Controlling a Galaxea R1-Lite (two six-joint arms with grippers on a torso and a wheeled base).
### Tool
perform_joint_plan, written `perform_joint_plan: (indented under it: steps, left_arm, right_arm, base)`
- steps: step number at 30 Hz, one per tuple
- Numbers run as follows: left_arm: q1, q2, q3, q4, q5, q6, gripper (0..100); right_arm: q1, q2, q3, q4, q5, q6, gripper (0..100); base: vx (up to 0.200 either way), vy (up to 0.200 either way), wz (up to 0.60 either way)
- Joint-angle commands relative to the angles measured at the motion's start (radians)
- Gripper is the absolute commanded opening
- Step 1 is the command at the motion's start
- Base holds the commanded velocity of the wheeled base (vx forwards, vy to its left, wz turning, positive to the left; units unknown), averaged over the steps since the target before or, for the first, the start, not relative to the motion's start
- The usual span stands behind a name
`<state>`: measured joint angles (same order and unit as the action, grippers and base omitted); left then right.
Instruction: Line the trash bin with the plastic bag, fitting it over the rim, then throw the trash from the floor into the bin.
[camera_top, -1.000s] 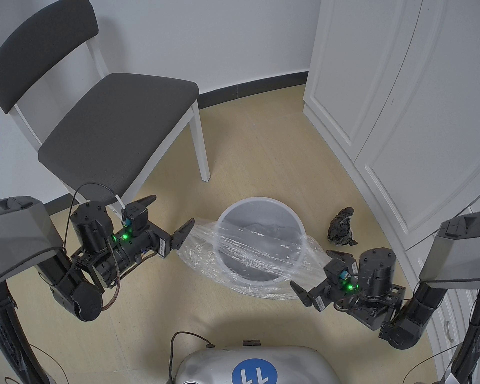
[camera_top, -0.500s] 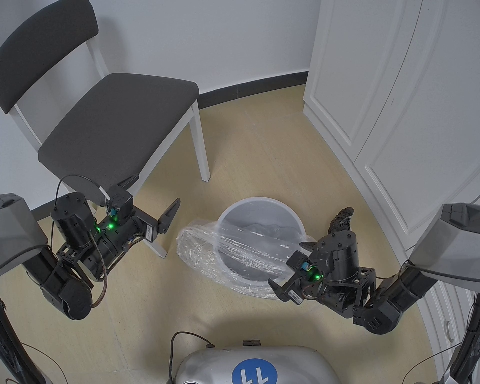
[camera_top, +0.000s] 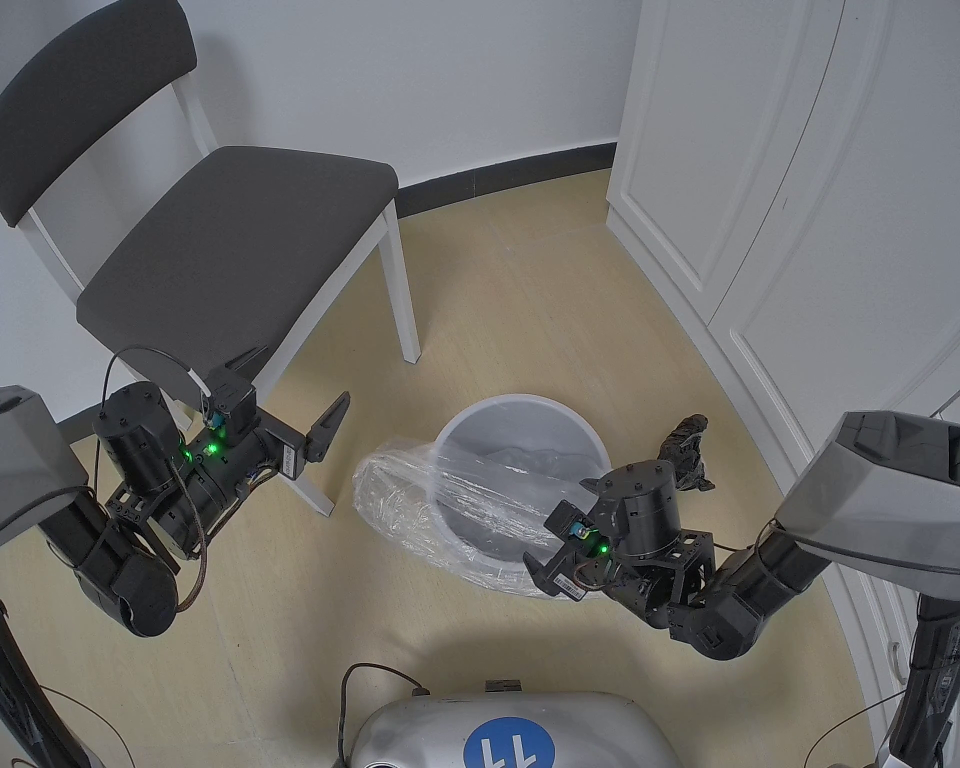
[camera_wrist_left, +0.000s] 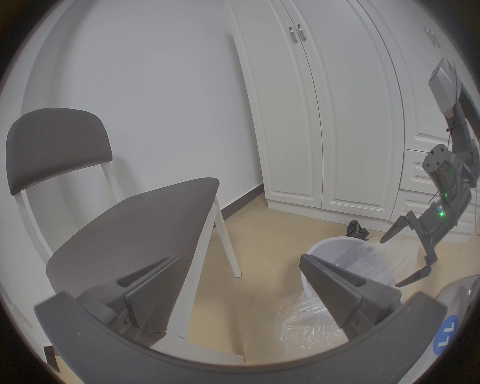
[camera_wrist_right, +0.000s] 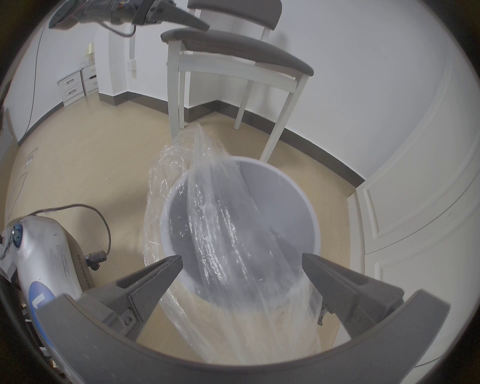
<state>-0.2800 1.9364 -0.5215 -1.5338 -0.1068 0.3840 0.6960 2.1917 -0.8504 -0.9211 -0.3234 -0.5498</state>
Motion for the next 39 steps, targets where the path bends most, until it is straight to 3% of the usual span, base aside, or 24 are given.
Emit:
perform_joint_plan:
  steps: [1, 30, 31, 39]
  left_arm:
    - [0.002, 0.003, -0.003, 0.0, -0.001, -0.001, 100]
    - [0.008, -0.019, 0.041, 0.0, -0.007, 0.047, 100]
    - [0.008, -0.019, 0.041, 0.0, -0.007, 0.045, 100]
    - [0.008, -0.016, 0.04, 0.0, -0.007, 0.047, 100]
  right_arm:
    - [0.01, 0.031, -0.036, 0.014, -0.002, 0.001, 100]
    - [-0.019, 0.109, -0.122, 0.016, -0.006, -0.01, 100]
    - [-0.019, 0.108, -0.124, 0.014, -0.006, -0.01, 0]
    - [-0.036, 0.072, -0.187, 0.014, -0.005, -0.007, 0]
  base:
    - [0.0, 0.0, 0.0]
    - [0.0, 0.0, 0.0]
    - [0.0, 0.0, 0.0]
    - [0.0, 0.0, 0.0]
